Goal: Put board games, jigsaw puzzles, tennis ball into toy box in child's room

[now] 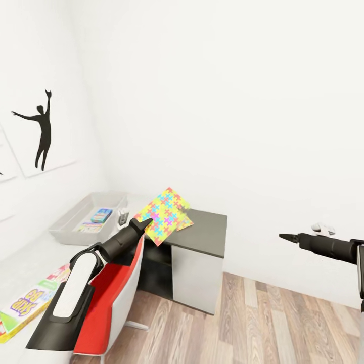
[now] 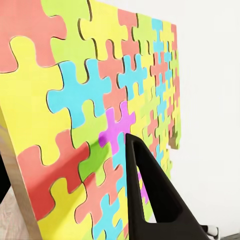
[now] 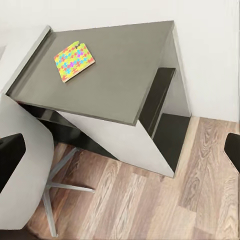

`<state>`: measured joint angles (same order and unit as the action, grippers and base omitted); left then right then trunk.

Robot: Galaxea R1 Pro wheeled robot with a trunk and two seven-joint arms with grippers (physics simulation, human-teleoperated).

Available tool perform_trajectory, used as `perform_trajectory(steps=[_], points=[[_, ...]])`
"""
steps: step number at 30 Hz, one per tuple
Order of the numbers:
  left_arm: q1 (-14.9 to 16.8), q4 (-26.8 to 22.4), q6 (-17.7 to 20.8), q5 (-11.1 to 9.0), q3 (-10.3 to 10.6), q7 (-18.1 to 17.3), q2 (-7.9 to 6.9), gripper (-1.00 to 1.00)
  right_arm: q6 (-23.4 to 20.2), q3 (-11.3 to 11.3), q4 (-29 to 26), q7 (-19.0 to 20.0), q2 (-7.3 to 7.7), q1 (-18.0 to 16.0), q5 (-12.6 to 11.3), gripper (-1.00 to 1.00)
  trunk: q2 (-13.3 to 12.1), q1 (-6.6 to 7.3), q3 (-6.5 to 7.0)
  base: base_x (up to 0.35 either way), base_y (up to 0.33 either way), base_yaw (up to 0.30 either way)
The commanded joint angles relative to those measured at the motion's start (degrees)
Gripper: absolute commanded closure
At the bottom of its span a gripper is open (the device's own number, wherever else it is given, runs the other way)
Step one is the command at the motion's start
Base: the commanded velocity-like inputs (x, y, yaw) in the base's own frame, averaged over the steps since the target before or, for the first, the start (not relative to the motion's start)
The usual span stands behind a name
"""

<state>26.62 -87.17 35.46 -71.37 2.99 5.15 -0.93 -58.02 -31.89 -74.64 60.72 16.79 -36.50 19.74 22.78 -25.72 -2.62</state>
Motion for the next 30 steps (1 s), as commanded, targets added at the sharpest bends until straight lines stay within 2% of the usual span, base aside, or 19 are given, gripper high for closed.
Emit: perform_trajectory(steps=[1,11,30], points=[[0.05,-0.05,0.08,-0.64,0.02,0.52,-0.03,1.0,-0.25,-0.03,-0.14,0.59,-0.01,-0.08,0.56,-1.0,0.13,-0.07,-0.14,0.245,-0.234,-0.001],[0.02,0.06,0.12,-0.62,-0.13,0.41,-0.1,1.0,-0.25,0.18,-1.37,0.62,-0.15,0.39,0.56,-1.0,0.13,-0.07,-0.14,0.281,-0.145,0.0],[0.01,0.35,0.19,-0.54,-0.1,0.39,-0.13,1.0,-0.42,0.17,-4.7,0.71,-0.26,2.05,0.5,-1.0,0.13,-0.07,-0.14,0.329,-0.017,0.0]])
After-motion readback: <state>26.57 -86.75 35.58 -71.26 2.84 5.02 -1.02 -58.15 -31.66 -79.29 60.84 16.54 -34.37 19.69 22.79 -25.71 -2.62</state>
